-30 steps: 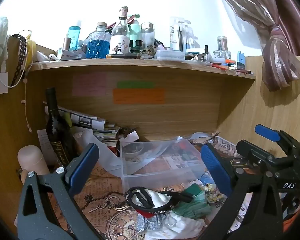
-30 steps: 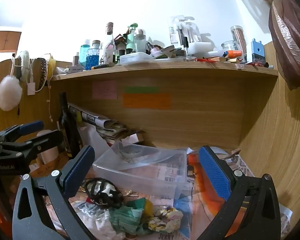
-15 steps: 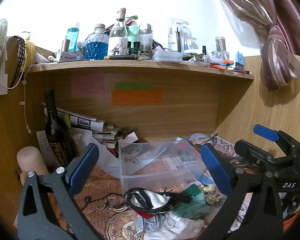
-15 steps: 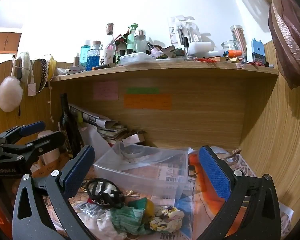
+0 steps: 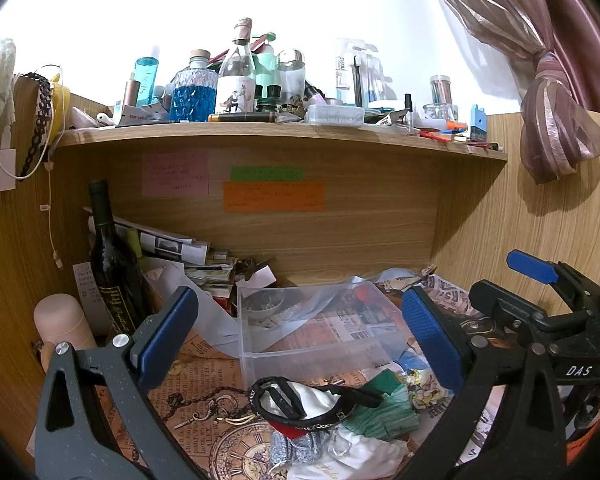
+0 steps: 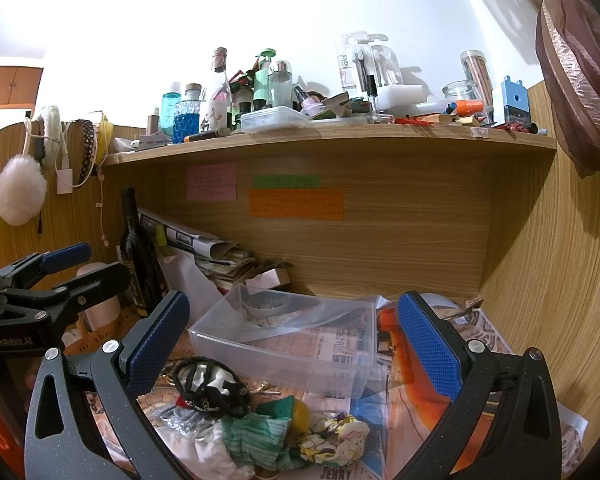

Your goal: Organize soft objects

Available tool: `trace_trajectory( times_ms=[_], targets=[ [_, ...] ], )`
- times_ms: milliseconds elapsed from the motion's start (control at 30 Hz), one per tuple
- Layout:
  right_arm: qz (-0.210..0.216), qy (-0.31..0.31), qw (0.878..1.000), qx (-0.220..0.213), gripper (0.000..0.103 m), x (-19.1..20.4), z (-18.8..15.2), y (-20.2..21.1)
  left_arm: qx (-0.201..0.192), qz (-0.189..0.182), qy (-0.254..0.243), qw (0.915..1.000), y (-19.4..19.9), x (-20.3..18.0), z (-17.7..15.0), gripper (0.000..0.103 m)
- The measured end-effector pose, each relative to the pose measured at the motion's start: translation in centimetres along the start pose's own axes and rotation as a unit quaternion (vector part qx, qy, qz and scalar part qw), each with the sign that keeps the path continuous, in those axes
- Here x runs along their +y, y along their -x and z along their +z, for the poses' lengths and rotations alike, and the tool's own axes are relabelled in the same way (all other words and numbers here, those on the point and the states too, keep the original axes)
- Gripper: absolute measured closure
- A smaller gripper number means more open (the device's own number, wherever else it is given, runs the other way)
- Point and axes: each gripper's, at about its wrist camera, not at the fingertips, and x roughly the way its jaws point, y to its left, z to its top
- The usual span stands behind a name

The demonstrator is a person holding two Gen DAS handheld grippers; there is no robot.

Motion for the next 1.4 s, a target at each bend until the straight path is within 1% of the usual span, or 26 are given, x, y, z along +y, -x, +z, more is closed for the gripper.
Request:
trace_trajectory(
  times_ms=[1000,1400],
  targets=[
    [0.005,-0.002,1.0,-0.003,0.0,0.14,0.23,0.22,-0.002,-0.001,-0.001,1.0,0.03,-0.03,-0.2,0.0],
    [0.008,-0.006,1.0,-0.004,0.0,0.09,0.24,0.15,0.001,-0.002,-0.004,1.0,-0.15,-0.65,0.17,0.0]
  ],
)
